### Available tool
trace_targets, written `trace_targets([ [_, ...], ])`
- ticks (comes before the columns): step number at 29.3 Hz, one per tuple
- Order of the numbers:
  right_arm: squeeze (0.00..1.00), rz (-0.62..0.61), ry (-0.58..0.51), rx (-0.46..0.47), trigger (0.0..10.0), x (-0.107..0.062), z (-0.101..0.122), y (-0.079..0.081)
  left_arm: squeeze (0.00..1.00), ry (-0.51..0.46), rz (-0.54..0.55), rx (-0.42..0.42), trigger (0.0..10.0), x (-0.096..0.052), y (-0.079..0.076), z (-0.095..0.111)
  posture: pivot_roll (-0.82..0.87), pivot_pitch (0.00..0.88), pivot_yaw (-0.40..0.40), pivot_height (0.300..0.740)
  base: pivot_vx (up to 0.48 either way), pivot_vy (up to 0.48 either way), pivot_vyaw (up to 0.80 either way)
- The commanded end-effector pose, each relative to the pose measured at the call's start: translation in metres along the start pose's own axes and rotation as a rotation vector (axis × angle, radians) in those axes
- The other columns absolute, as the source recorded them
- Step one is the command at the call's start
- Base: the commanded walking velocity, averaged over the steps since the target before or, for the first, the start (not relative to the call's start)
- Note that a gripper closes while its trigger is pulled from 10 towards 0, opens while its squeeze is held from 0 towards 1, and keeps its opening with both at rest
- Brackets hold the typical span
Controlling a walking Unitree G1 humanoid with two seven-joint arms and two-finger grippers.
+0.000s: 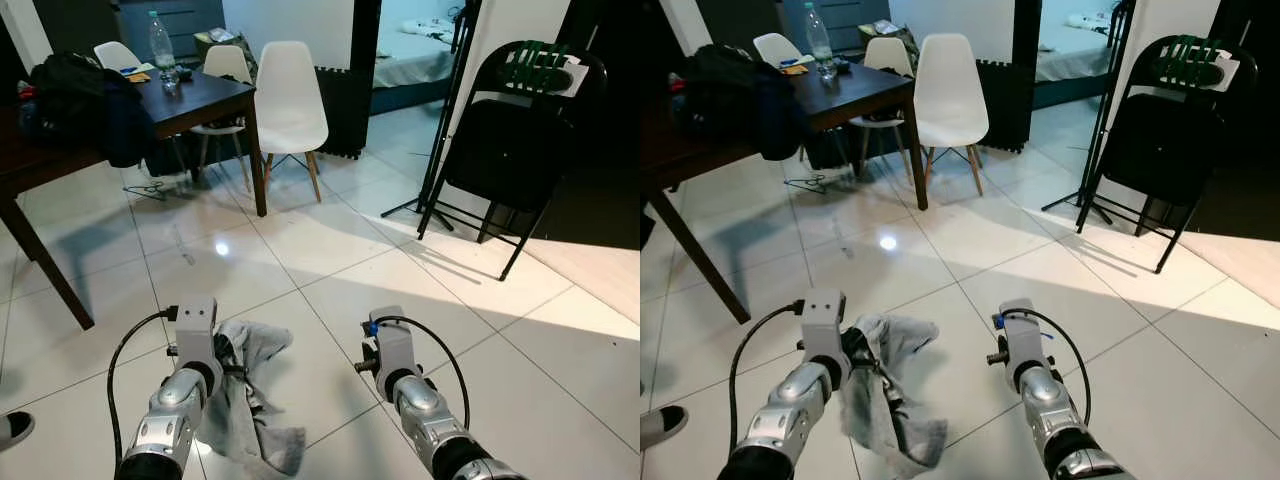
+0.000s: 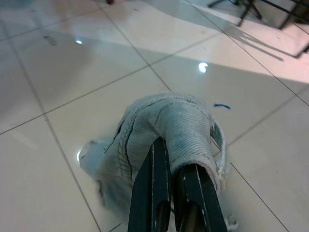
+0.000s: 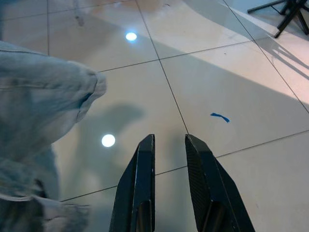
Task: Hang hanger
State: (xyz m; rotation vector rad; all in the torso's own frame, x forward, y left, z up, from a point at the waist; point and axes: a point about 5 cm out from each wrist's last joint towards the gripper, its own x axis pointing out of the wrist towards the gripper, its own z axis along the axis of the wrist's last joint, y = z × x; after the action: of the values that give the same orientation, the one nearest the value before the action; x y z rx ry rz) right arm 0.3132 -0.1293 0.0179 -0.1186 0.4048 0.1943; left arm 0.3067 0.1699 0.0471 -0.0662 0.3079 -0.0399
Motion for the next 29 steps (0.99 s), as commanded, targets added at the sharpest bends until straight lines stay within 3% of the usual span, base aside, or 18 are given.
trace_targets([
  [1, 0.0, -0.01, 0.004, 0.014, 10.0, 0.0, -0.001, -0.002, 0.0, -0.037, -0.011, 0.0, 10.0, 0.001, -0.002, 0.009, 0.06, 0.0, 0.013, 0.74, 0.289, 0.0, 0.0],
  [25, 0.0, -0.019, -0.009, 0.029, 10.0, 0.002, 0.005, -0.003, 0.0, -0.039, -0.006, -0.003, 10.0, 0.001, -0.002, 0.01, 0.05, 0.0, 0.009, 0.74, 0.292, 0.0, 0.0],
  [29, 0.0, -0.023, -0.048, 0.045, 10.0, 0.005, 0.016, -0.002, 0.0, -0.068, 0.012, -0.01, 10.0, 0.002, 0.002, 0.019, 0.05, 0.0, 0.006, 0.74, 0.292, 0.0, 0.0],
])
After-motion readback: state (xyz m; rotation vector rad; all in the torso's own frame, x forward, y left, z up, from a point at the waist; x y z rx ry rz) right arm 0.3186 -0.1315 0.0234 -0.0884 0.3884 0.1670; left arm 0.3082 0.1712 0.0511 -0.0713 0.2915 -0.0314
